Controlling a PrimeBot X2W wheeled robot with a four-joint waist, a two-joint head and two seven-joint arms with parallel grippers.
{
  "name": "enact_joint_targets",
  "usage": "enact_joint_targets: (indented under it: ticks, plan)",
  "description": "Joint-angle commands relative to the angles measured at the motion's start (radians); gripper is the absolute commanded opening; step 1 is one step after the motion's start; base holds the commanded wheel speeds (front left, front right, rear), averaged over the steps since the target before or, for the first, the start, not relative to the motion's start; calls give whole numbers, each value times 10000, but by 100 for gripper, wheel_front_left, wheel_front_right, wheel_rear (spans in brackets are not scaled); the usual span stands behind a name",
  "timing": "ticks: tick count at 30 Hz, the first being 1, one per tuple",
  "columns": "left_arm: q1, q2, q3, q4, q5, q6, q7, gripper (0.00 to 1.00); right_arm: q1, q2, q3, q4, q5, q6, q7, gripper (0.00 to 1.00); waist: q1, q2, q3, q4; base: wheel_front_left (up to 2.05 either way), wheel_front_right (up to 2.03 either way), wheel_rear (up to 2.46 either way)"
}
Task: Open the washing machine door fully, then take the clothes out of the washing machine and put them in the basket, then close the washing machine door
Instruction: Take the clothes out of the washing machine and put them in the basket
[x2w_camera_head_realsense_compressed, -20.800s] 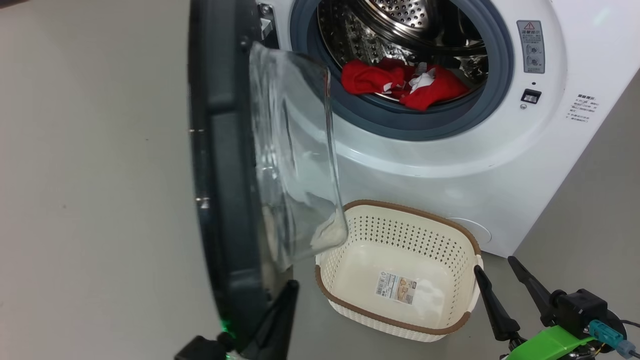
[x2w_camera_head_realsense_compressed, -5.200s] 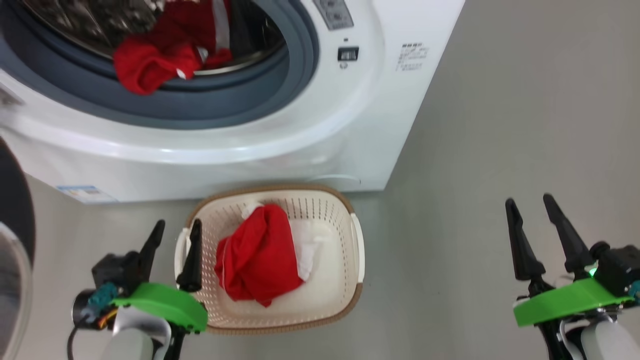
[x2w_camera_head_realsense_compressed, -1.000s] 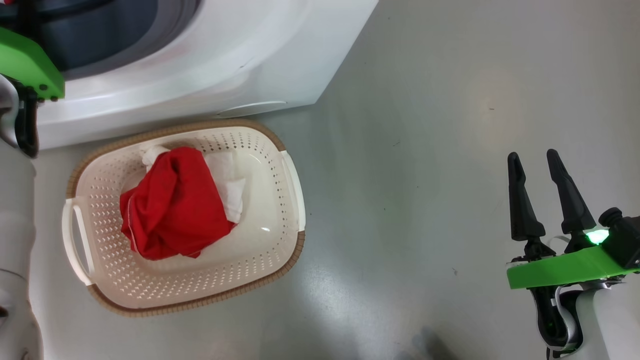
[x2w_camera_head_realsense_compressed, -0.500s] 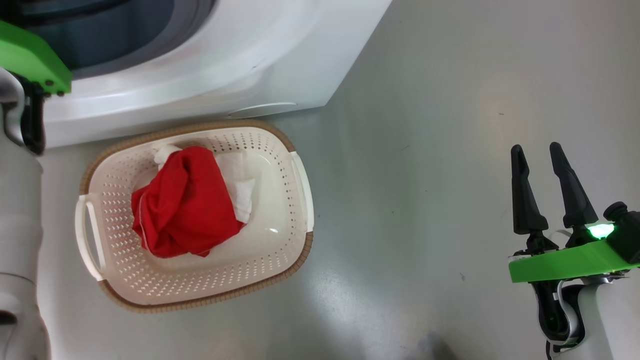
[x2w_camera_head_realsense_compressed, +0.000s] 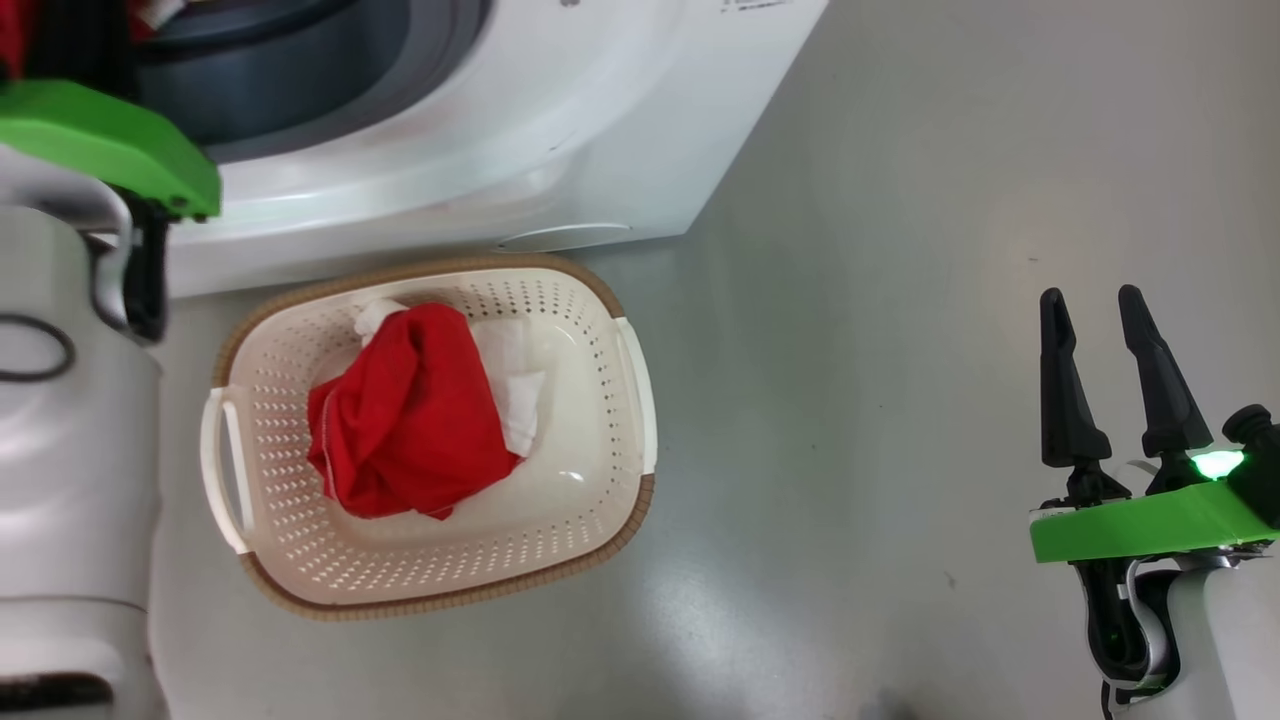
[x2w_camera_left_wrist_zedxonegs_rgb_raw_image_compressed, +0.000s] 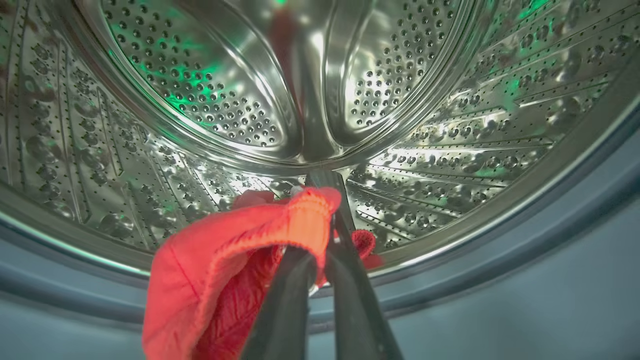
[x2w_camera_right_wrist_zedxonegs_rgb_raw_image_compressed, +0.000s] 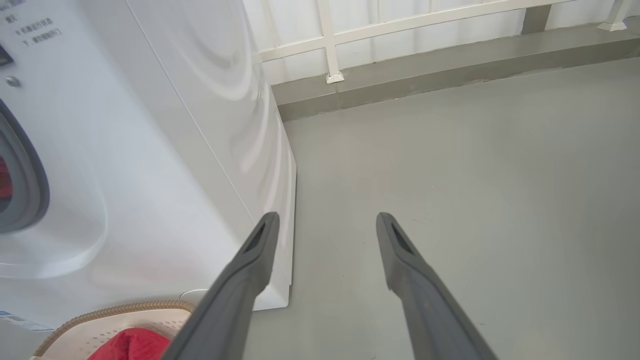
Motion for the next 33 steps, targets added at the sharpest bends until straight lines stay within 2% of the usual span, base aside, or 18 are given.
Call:
enact_joint_targets:
  ticks: [1, 10, 21, 33]
  plan:
    - [295, 370, 211, -391, -63, -24, -49, 0, 181, -29, 182, -217, -155, 63, -63, 100, 0, -1, -93, 108, 0, 0, 0]
    - [1940, -124, 350, -2675, -224, -63, -49, 0, 428, -123, 99, -207, -210, 63, -63, 100, 0, -1, -541, 511, 0, 0, 0]
    - [4374, -535, 339, -6371, -502, -66, -49, 0, 729, -270, 30, -231, -243, 63, -63, 100, 0, -1, -898, 925, 0, 0, 0]
    - [5743, -887, 417, -9362, -166, -66, -49, 0, 970, -351, 50, -205, -264, 63, -63, 100, 0, -1, -1181, 1208, 0, 0, 0]
